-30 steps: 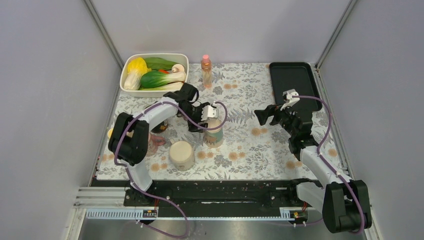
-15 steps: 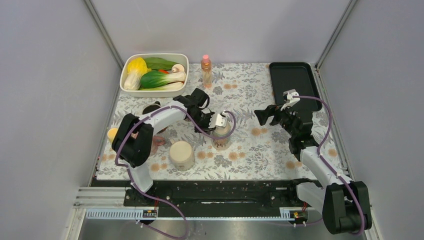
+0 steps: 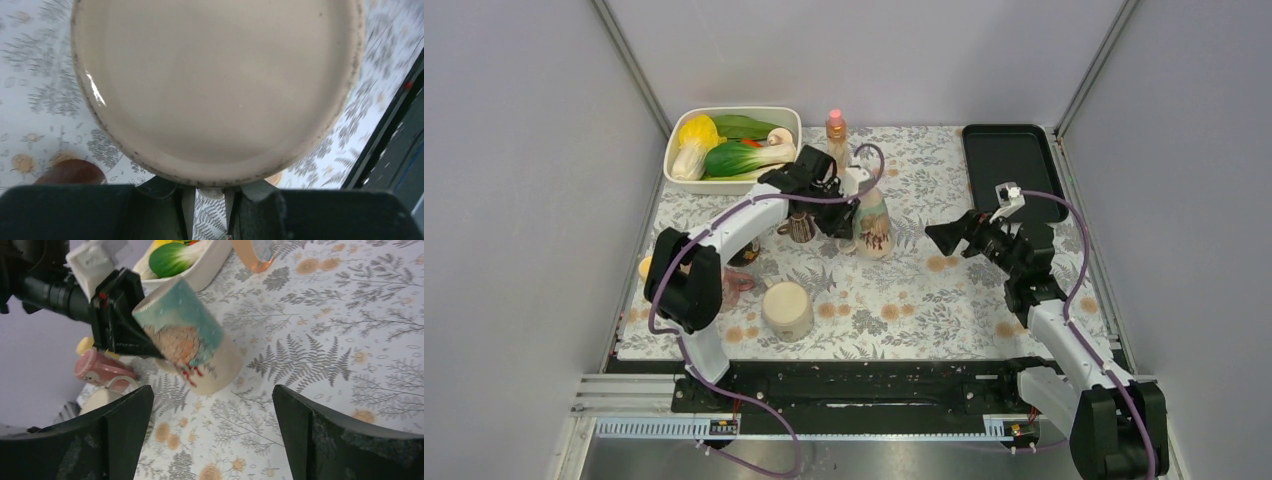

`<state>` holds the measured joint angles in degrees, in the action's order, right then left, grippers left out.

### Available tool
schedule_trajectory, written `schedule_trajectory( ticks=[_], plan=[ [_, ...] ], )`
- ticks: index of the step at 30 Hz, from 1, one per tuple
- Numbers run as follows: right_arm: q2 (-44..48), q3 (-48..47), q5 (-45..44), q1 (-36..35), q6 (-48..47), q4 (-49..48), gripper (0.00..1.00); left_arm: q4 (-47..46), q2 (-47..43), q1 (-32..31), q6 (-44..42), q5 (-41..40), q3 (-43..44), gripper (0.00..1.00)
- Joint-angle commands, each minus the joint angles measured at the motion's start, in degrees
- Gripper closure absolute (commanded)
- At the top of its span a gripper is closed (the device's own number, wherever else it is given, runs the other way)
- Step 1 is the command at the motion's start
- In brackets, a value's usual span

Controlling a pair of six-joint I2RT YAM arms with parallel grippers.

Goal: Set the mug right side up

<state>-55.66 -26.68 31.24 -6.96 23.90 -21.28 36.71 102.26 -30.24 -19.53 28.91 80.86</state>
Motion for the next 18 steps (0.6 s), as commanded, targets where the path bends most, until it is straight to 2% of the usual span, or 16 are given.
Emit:
schedule_trajectory(
  ticks=[1, 8, 13, 18],
  plan=[
    [1.3, 2.5, 4.9, -1.5, 16.0, -13.1, 0.01, -7.2, -6.2, 2.3, 16.2, 5.9, 9.4, 1.0],
    [-7.0, 1.0, 0.5, -13.2, 27.3, -28.1, 0.01, -6.9, -7.5, 4.7, 25.8, 13.7, 14.9, 1.0],
    [-14.1, -2.6, 0.2, -14.5, 34.9, -40.0, 0.01, -6.8, -9.5, 4.6, 27.6, 17.1, 15.1, 1.0],
    [-18.4, -6.9, 0.1, -15.0, 36.7, -43.6, 0.01, -7.0, -11.4, 4.4, 29.5, 21.7, 13.7, 1.0]
  ],
)
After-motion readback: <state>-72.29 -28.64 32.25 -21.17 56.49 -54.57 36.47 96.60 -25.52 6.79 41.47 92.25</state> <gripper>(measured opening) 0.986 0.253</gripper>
